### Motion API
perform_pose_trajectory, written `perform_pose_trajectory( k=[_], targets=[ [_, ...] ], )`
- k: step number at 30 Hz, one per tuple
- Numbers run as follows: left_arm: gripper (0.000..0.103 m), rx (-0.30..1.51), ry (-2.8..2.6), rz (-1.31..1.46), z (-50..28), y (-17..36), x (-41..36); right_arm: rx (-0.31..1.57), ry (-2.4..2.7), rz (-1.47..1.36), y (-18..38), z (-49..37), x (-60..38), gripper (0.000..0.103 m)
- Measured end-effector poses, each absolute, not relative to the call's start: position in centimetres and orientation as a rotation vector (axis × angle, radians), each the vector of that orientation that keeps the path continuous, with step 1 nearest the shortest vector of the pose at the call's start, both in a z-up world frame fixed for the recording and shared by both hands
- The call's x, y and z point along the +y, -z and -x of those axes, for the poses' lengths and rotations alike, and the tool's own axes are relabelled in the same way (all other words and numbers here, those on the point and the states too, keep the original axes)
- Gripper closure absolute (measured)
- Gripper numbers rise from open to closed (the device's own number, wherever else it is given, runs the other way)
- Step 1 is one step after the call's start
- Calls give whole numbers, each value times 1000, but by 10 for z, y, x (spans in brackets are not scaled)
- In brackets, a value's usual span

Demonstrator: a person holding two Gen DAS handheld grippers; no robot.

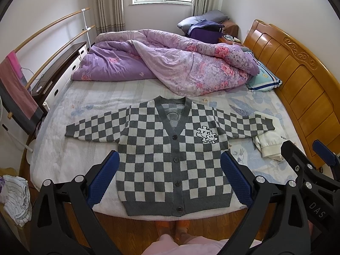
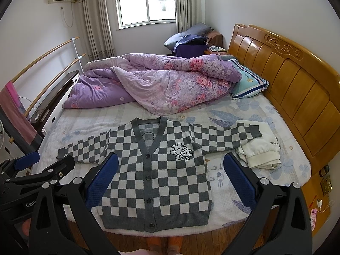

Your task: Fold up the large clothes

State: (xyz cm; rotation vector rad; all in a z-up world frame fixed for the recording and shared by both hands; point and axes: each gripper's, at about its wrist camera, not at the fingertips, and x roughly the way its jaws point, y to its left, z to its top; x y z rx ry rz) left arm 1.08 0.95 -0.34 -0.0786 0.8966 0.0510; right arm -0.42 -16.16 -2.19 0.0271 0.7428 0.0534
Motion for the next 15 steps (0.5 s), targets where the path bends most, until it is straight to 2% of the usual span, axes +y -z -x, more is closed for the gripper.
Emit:
perform_pose_trajectory(
  k=[15],
  targets=[
    [7,922,-140,117,6,9,16,800,-188,-14,10,-13,-163,7]
  ],
)
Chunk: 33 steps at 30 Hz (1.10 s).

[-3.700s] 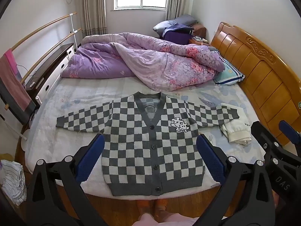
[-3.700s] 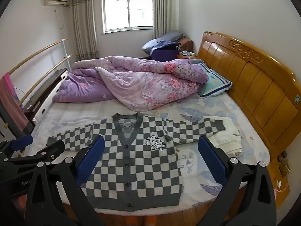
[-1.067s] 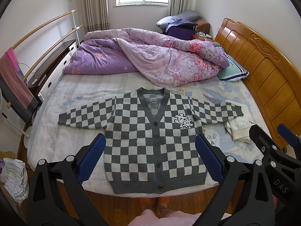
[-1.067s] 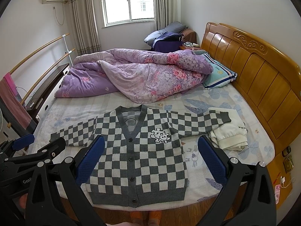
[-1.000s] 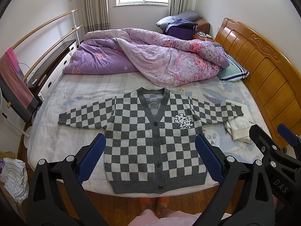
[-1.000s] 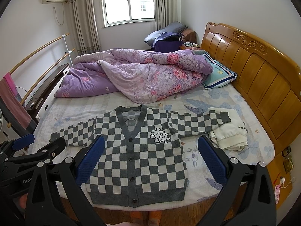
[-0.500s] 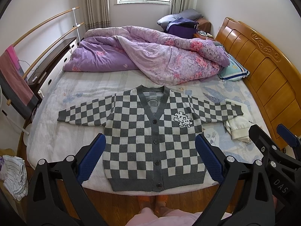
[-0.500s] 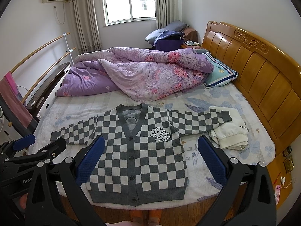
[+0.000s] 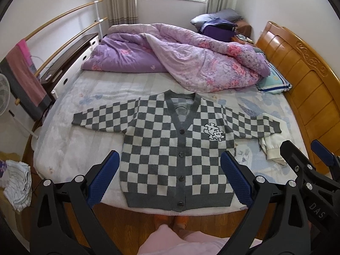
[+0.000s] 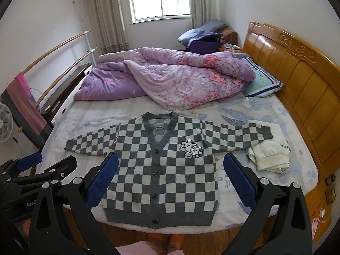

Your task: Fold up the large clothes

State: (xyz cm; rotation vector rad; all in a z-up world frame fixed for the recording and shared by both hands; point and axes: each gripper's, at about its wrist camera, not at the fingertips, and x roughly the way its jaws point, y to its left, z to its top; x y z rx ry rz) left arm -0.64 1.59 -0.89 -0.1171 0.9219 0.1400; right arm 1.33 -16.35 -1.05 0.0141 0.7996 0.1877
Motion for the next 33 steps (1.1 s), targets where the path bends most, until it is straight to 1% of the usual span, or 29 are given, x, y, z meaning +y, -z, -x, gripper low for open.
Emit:
perform_pose_trajectory(
  k=[5,9,16,22,28,33],
  targets=[
    [9,935,-192,151,18,14,24,823,-276,13,12,-23,-157,7],
    [23,974,-215,191,21,17,33,849,-348,50,14,-34,-142,7],
    [23,998,-300,255,12,14,73,849,-451,125,14,-53,-102,7],
    [23,1029,-310,332,-12,24,129,876,-492,187,23,-75,-47,7],
    [23,1081,-322,352,-53,52,212,953,-477,222,47,-114,34,7],
    [23,1093,-321,398,-96,91,301,1047,-435,216,78,-163,105,7]
  ],
)
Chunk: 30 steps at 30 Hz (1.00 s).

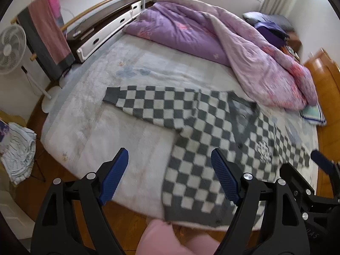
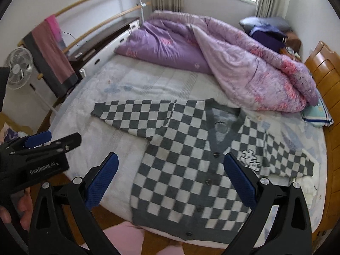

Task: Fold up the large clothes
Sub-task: 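Reach the left tool to the cardigan sleeve cuff and grasp it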

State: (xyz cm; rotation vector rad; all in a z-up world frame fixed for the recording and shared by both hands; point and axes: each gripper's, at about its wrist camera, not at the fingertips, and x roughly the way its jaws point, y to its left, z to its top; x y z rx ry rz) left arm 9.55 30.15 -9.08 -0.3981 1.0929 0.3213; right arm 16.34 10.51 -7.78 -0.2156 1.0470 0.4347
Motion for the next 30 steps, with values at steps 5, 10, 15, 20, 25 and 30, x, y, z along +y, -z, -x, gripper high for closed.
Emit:
perform_pose_trajectory(
  k=[5,10,15,20,25,30],
  targets=[
    [21,1075,-332,422,-138,152,379,1110,-393,260,126,-212,163,8],
    [21,1101,-345,449,-179,225,435,1152,-352,289,189,-258,200,8],
    [21,1117,-386,487,-211,304,485,1221,-287,283,254,-298,222,8],
    [21,1151,-454,587,-229,382,536,1328,-228,231,315,-329,229,8],
    [29,1165,-529,707,-236,436,576,1404,-167,159,357,-353,226,8],
    [31,1102,-590,808,-243,454,609,1434,-130,121,374,-363,222,8]
  ],
)
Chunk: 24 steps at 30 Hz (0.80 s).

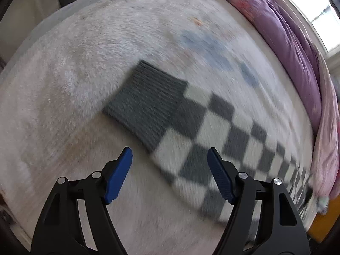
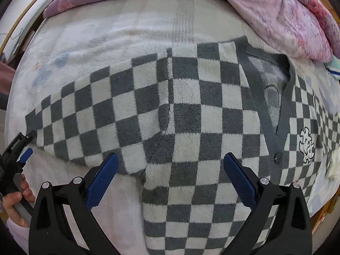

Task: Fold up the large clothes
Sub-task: 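Reach the left tool to the cardigan sleeve cuff and grasp it, then lift the cuff with the left tool across the cardigan front while the right tool pins the body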

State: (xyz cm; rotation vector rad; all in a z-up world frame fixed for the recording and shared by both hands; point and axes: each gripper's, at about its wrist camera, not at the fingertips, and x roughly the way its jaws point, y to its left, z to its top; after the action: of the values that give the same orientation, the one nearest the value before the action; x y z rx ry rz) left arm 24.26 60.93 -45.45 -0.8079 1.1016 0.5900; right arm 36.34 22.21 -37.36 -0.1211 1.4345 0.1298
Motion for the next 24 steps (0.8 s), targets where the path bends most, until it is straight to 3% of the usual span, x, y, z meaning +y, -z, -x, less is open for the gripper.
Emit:
perform_pose_trajectory(
  k=[1,5,9,12,14,18,20,24],
  targets=[
    [38,1103,-599,811,-245,458,615,1443,-126,113,376,-365,221,8],
    [50,1138,-636,864,-254,476,633,1457,-118,119,385,-364,218,8],
    [86,1103,-676,861,-256,475,647,1475,-106,136,393,-364,218,8],
    [94,1113,-681,780,-263,461,648,1468,-127,123,393,-366,217,9],
    [94,1118,-686,670,-268,440,637,1452,-177,104,393,-370,217,33],
    [94,1037,-659,401,-287,379,603,1458,-203,11,399,-378,209,61],
    [94,998,-635,349,-291,354,590,1450,-224,-21,402,-382,205,82],
    [94,928,-581,271,-298,307,563,1470,-244,-64,415,-387,199,99]
  ],
)
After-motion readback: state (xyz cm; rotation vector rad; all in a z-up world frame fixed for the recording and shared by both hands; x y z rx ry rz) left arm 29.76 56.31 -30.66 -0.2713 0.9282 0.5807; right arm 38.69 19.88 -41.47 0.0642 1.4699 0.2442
